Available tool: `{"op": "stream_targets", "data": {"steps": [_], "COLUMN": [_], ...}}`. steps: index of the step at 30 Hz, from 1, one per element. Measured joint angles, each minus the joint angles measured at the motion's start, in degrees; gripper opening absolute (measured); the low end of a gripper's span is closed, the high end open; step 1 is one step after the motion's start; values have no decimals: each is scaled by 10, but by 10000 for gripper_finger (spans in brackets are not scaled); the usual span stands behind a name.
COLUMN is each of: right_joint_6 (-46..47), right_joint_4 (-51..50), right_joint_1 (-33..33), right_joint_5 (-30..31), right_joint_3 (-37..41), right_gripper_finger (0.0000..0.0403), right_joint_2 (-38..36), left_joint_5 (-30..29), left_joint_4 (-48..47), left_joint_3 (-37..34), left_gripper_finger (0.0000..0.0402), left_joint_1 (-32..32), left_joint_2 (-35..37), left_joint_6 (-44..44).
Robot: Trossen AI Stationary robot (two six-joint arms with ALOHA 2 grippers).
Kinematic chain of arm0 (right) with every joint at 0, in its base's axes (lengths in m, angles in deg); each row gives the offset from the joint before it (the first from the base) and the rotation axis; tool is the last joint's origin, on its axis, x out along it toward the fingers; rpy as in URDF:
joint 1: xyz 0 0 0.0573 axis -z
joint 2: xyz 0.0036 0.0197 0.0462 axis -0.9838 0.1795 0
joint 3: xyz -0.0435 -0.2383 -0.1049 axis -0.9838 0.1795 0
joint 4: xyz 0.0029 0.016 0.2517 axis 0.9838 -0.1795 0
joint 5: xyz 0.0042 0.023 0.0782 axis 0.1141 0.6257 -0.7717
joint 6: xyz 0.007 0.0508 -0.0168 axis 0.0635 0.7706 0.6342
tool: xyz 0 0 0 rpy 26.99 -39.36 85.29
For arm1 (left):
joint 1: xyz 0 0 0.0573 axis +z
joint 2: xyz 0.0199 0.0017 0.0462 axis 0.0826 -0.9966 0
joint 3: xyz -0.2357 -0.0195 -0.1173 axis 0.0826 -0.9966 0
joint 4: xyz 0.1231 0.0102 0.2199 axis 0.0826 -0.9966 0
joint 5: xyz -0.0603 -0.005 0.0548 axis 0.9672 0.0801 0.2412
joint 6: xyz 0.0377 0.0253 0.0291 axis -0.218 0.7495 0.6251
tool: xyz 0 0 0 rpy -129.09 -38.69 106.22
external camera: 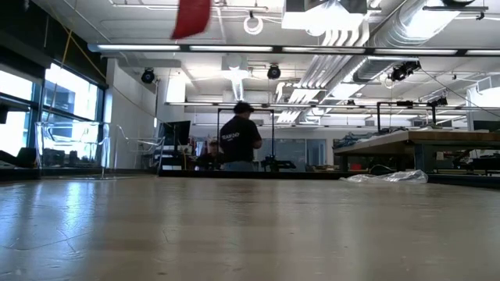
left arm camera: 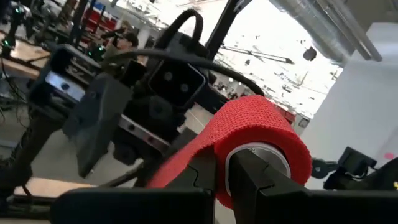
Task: Roll bandage
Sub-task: Roll the red bandage
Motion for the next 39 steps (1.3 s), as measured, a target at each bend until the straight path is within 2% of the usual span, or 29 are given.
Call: {"op": "stream_targets", "data": {"steps": [3,6,8,11,15,20,24,30,34,39], "right_joint_6": [18,41,23,37,164,300,370,372,339,275], "right_joint_4": [-5,-11,-11,-42,-158,-306,-362,-327,-252,-105], "right_joint_1": [-1,-5,-7,-5,3,5,4,-15,-21,-21], "right_joint_5": [18,57,86,124,124,69,26,-46,-76,-110], "right_joint_3": [0,0,0,0,0,0,0,0,0,0], "right_gripper_finger": [122,37,13,8,2,1,0,0,0,0], "right_joint_2": [1,2,2,1,0,7,19,35,33,33], "left_joint_5": [2,9,8,11,9,-5,-35,-55,-125,-229], "left_joint_4": [-16,-29,-25,-22,-25,-24,-1,11,21,22], "left_joint_3": [0,-1,-1,-1,-1,-1,-1,-1,-1,-1], "left_gripper_finger": [14,14,14,14,14,14,14,14,14,14], "left_joint_1": [-3,-7,-16,-33,-51,-57,-58,-52,-52,-43], "left_joint_2": [0,0,0,1,1,5,8,14,20,22], "left_joint_6": [1,-12,-14,4,36,52,76,104,172,265]}}
